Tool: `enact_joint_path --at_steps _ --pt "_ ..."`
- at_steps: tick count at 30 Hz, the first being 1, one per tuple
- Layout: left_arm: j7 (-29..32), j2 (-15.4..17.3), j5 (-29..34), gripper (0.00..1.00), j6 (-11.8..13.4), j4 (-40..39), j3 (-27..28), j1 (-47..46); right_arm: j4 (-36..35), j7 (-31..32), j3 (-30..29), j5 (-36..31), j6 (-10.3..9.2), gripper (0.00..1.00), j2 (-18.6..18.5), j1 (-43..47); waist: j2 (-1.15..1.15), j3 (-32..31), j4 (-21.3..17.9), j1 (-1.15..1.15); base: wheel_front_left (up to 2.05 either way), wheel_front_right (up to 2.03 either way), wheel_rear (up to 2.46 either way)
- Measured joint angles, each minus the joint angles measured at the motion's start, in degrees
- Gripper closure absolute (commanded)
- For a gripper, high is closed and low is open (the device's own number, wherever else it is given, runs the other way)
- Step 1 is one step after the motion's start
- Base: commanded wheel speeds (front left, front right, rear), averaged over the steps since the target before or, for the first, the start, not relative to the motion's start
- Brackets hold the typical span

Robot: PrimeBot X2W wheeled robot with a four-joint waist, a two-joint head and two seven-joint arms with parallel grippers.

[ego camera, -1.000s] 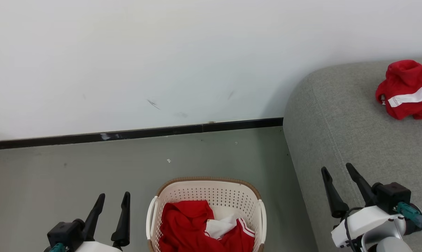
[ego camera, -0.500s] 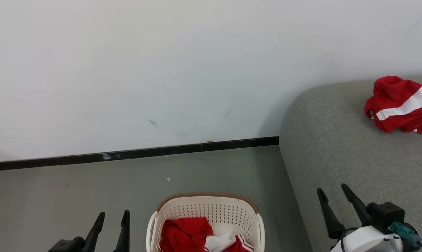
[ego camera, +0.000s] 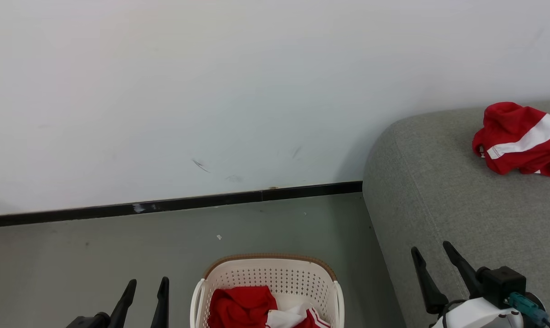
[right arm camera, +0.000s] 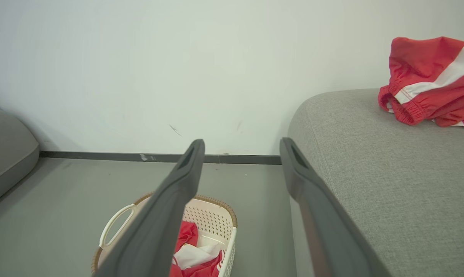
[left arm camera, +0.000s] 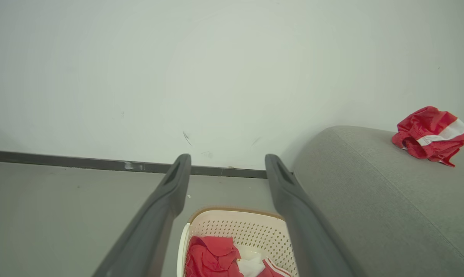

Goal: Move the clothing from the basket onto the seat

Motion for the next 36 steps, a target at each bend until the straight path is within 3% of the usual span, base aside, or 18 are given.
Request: enact_joint_path --at_steps 36 --pt "2.1 0.7 3.5 0.00 -0.5 -0.6 -3.4 0.8 -3.0 0.0 1.4 0.0 0.00 0.00 0.1 2.4 0.00 4.3 -0.7 0.00 0.00 0.00 0.00"
